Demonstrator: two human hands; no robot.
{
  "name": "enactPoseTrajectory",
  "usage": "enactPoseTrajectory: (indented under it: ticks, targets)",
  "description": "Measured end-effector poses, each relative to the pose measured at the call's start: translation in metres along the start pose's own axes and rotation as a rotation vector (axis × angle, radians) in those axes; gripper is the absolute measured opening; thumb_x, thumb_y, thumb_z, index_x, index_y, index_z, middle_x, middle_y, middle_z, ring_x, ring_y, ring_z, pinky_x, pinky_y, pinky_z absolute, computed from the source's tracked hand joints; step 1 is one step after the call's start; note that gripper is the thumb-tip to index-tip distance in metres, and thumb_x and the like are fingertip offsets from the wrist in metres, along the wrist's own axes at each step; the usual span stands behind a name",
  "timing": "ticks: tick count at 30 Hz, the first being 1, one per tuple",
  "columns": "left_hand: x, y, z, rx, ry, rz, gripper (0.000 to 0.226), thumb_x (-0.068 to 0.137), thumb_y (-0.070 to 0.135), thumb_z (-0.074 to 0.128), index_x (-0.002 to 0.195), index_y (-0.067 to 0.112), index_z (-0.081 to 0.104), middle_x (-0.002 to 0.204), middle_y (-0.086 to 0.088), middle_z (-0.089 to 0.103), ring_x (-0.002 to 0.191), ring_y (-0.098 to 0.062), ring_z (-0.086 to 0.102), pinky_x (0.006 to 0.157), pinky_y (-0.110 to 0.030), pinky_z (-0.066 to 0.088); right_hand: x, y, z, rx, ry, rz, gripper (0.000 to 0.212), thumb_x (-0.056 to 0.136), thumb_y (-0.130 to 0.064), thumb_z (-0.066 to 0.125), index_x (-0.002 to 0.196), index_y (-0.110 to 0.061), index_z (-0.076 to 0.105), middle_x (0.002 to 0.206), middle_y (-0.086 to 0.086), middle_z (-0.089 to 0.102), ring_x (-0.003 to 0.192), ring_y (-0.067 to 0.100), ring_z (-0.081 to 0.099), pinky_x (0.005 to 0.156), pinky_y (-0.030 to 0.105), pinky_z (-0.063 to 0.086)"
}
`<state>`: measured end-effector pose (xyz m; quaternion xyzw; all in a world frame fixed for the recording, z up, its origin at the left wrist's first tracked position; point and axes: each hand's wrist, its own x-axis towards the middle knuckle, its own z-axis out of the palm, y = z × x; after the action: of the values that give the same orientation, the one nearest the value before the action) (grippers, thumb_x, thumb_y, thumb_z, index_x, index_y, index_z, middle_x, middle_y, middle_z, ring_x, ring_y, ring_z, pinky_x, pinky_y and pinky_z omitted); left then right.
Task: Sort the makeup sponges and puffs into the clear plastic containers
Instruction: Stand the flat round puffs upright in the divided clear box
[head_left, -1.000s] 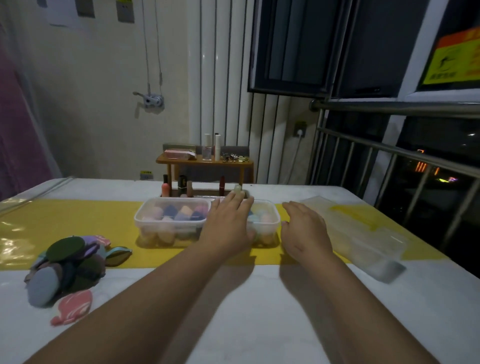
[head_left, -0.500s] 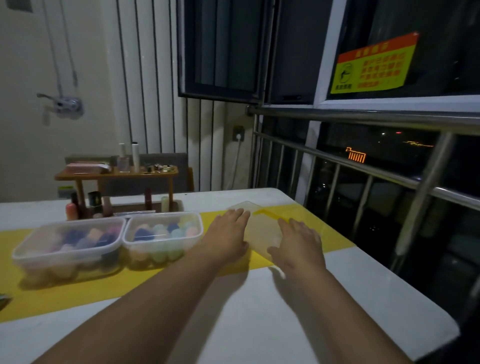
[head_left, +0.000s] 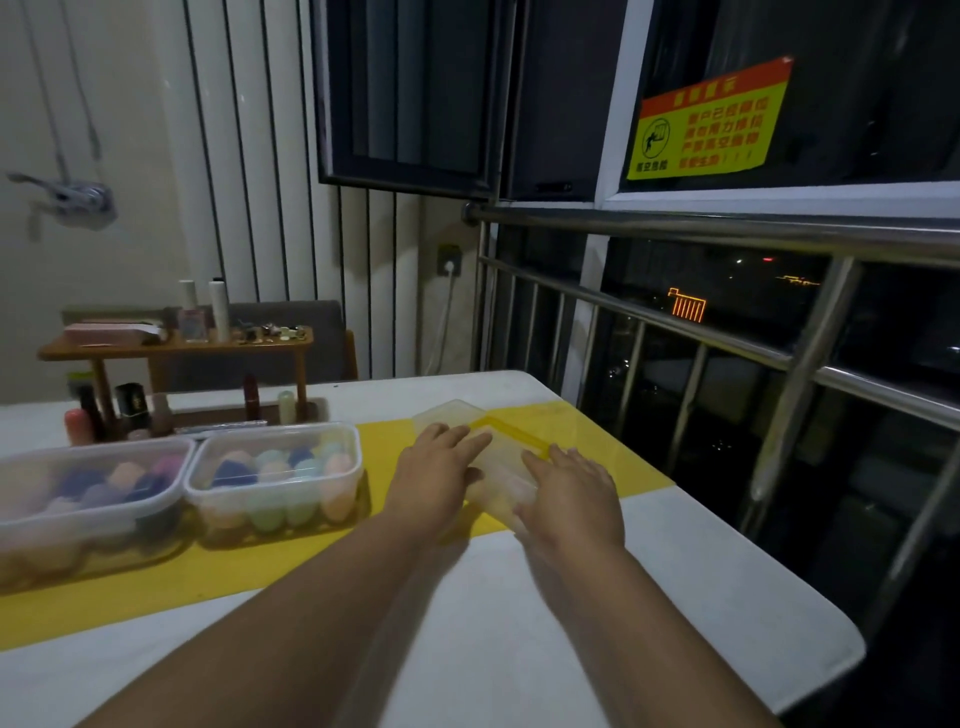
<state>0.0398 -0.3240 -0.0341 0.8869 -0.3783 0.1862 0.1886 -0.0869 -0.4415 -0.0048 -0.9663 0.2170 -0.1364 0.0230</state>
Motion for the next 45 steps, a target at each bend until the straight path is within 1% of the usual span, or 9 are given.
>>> enactPoseTrajectory:
  ticks: [7,13,18,26,29,32,36,40,45]
  targets:
    - [-0.020,0.008,-0.004,-0.017,0.092,0.098,0.047,0.083,0.029,0.073,0.130,0.029,0.064,0.126,-0.006,0.066,0.112,-0.033,0.056,0.078,-0.042,0.049,-0.026,0.007,-0.015,0.005,-0.004,0.003,0.062,0.086,-0.040,0.062,0.145,-0.037,0.043,0.156,0.000,0.038,0.148,0.021,0.027,0.116,0.034,0.021]
    - [-0.046,0.021,-0.014,0.049,0.096,0.117,0.046,0.076,0.033,0.079,0.121,0.030,0.069,0.115,-0.002,0.071,0.100,-0.031,0.062,0.069,-0.040,0.051,-0.056,0.004,-0.015,0.019,0.088,0.041,0.059,0.079,-0.035,0.061,0.137,-0.034,0.051,0.142,-0.006,0.051,0.136,0.018,0.041,0.112,0.033,0.025]
    - [-0.074,0.030,-0.029,0.148,0.158,0.113,0.047,0.070,0.043,0.081,0.114,0.036,0.070,0.102,0.006,0.071,0.093,-0.025,0.062,0.065,-0.038,0.043,-0.075,0.000,-0.019,0.073,0.151,0.040,0.051,0.076,-0.025,0.058,0.126,-0.033,0.055,0.127,-0.008,0.058,0.124,0.017,0.049,0.107,0.031,0.028]
    - [-0.114,0.022,-0.056,0.333,0.248,0.179,0.047,0.064,0.055,0.081,0.103,0.030,0.074,0.081,0.004,0.063,0.076,-0.025,0.059,0.061,-0.037,0.044,-0.094,-0.022,-0.026,0.074,0.123,-0.039,0.045,0.076,-0.018,0.058,0.119,-0.031,0.051,0.123,-0.010,0.059,0.121,0.015,0.048,0.103,0.030,0.031]
    - [-0.130,0.011,-0.069,0.353,0.277,0.201,0.043,0.075,0.061,0.060,0.098,0.028,0.075,0.080,0.002,0.061,0.076,-0.026,0.057,0.062,-0.037,0.044,-0.098,-0.031,-0.024,0.082,0.105,-0.126,0.061,0.078,-0.020,0.060,0.135,-0.035,0.047,0.136,-0.012,0.052,0.131,0.012,0.043,0.108,0.028,0.024]
    - [-0.149,-0.006,-0.090,0.348,0.252,0.197,0.054,0.079,0.064,0.039,0.096,0.027,0.075,0.084,0.003,0.061,0.084,-0.025,0.056,0.069,-0.038,0.046,-0.097,-0.048,-0.018,0.090,0.078,-0.222,0.069,0.078,-0.021,0.058,0.143,-0.039,0.045,0.147,-0.015,0.044,0.137,0.010,0.037,0.112,0.027,0.020]
    - [-0.170,-0.033,-0.119,0.326,0.211,0.155,0.051,0.076,0.065,0.046,0.090,0.026,0.077,0.084,0.004,0.062,0.082,-0.021,0.058,0.070,-0.034,0.048,-0.096,-0.084,-0.014,0.126,0.056,-0.318,0.072,0.075,-0.021,0.058,0.143,-0.042,0.046,0.149,-0.017,0.042,0.137,0.009,0.038,0.113,0.027,0.021]
    - [-0.194,-0.065,-0.140,0.271,0.171,0.013,0.039,0.068,0.056,0.076,0.091,0.025,0.077,0.113,0.000,0.070,0.098,-0.022,0.068,0.078,-0.036,0.054,-0.097,-0.128,-0.007,0.158,0.069,-0.419,0.072,0.070,-0.029,0.051,0.141,-0.039,0.048,0.147,-0.013,0.045,0.136,0.012,0.040,0.112,0.029,0.024]
    - [-0.217,-0.097,-0.166,0.286,0.074,-0.161,0.050,0.078,0.065,0.054,0.109,0.029,0.067,0.108,0.006,0.071,0.100,-0.019,0.065,0.083,-0.035,0.050,-0.096,-0.178,-0.001,0.166,0.082,-0.537,0.075,0.066,-0.037,0.044,0.141,-0.036,0.049,0.144,-0.010,0.049,0.134,0.015,0.043,0.109,0.031,0.027]
